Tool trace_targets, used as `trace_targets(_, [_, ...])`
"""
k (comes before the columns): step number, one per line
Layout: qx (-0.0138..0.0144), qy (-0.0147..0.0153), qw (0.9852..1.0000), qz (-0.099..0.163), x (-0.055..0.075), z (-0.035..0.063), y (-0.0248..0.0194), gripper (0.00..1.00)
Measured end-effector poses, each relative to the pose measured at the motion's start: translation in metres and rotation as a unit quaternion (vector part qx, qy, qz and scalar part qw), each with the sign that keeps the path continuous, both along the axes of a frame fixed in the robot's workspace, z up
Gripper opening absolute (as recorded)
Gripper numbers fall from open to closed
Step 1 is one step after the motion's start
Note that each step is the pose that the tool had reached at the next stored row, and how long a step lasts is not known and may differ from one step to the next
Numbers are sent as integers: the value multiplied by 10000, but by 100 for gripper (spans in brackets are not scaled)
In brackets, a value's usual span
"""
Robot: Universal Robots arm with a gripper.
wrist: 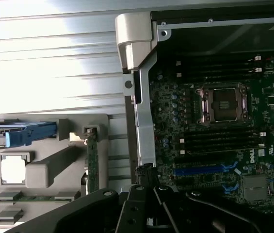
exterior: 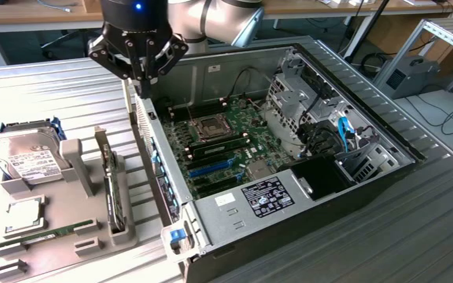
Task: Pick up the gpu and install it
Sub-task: 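Reach for the gpu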
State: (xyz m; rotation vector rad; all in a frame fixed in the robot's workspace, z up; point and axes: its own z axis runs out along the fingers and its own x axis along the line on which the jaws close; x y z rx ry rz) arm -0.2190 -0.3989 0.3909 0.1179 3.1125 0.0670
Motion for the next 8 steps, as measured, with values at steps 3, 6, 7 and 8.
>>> trace_targets(3, [0, 0, 10000, 0, -8, 0, 0, 11])
trace_targets(6, [0, 0, 10000, 0, -17, -1, 0, 11])
trace_targets(7, [0, 0, 10000, 0, -20, -1, 0, 11])
trace_targets(8, [0, 0, 10000, 0, -24, -1, 0, 11])
